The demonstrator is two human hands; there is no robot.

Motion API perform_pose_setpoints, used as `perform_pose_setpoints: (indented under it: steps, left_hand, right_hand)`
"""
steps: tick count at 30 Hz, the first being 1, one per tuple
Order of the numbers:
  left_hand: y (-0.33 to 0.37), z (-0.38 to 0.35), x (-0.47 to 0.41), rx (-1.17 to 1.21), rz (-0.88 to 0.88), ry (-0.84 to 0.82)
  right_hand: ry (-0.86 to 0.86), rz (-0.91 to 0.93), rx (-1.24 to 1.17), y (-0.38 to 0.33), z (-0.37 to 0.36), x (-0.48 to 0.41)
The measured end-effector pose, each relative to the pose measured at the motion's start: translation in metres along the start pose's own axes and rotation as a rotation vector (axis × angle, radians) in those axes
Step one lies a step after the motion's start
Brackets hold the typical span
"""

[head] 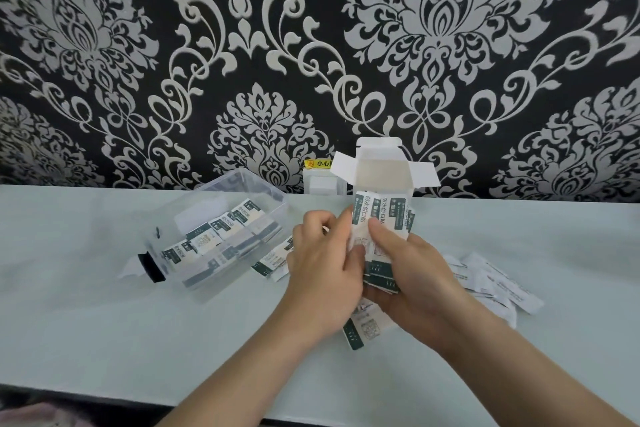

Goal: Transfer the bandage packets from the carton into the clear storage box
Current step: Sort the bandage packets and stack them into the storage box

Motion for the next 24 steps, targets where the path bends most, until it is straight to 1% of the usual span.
perform_pose_setpoints:
  steps: [2, 3, 6, 7, 9, 10, 11, 12, 15, 18, 21, 22, 23, 24]
  left_hand:
    - [0.002, 0.007, -0.004, 0.088, -0.01, 0.045]
    - [0.003, 0.01, -0.007, 0.142, -0.003, 0.034]
    - [0.0, 0.015, -0.012, 0.39, 0.092, -0.167]
    - [-0.004, 0.015, -0.012, 0.354, 0.114, -0.241]
    - [-0.012, 0.011, -0.009, 0.016, 0.081, -0.433]
    - [-0.014, 0.007, -0.006, -0.163, 0.049, -0.501]
    - [-0.014, 0.004, -0.004, -0.271, 0.034, -0.52]
    - [-0.013, 0.002, -0.003, -0.303, 0.039, -0.505]
    - [-0.014, 0.002, -0.006, -0.239, 0.094, -0.419]
    - [-0.014, 0.001, -0.008, -0.259, 0.091, -0.411]
    - [-0.013, 0.009, -0.007, -0.251, 0.081, -0.39]
    - [-0.013, 0.016, -0.008, -0.218, 0.107, -0.346]
    - [-0.014, 0.025, -0.011, -0.141, 0.136, -0.261]
    - [-0.015, 0.033, -0.013, 0.021, 0.181, -0.142]
  right_hand:
    - [0.002, 0.043, 0.066, -0.002, 0.003, 0.004]
    - [0.013, 0.064, 0.113, -0.003, 0.003, 0.006]
    - [0.092, 0.091, 0.187, -0.008, 0.012, 0.01]
    - [0.125, 0.096, 0.191, -0.011, 0.016, 0.011]
    - [0.183, 0.107, 0.189, -0.017, 0.024, 0.014]
    - [0.2, 0.107, 0.186, -0.019, 0.027, 0.015]
    - [0.208, 0.104, 0.177, -0.02, 0.029, 0.015]
    - [0.211, 0.098, 0.158, -0.02, 0.032, 0.017]
    - [0.193, 0.063, 0.069, -0.018, 0.036, 0.017]
    - [0.188, 0.033, 0.015, -0.016, 0.038, 0.016]
    - [0.218, 0.031, -0.02, -0.016, 0.04, 0.017]
    - [0.228, 0.033, -0.033, -0.016, 0.04, 0.017]
    - [0.237, 0.033, -0.041, -0.015, 0.04, 0.017]
    - [0.237, 0.025, -0.049, -0.014, 0.039, 0.016]
Point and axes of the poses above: each hand's wrist, its own x-axis away from the middle knuckle, its own z-axis out of the back of the hand, y = z × x, the point moved 2 cm from there along -x, towards the middle knuckle, and after that the axes turned 15 degrees about -z, right-handed, at the moved point
